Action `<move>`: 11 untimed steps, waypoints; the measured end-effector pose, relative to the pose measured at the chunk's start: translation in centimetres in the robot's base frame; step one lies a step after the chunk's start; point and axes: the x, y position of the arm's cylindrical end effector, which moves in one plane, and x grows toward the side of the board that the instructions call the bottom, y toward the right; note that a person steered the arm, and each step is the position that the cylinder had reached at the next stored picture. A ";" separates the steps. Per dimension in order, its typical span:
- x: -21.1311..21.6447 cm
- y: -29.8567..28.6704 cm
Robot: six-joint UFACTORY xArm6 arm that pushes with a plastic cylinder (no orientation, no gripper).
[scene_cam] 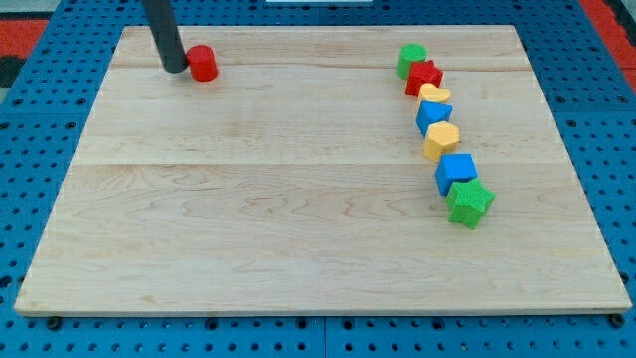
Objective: Move your arm diagonally to the bottom right of the red circle
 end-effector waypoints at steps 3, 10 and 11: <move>4.9 0.1; 6.2 14.3; 6.1 15.8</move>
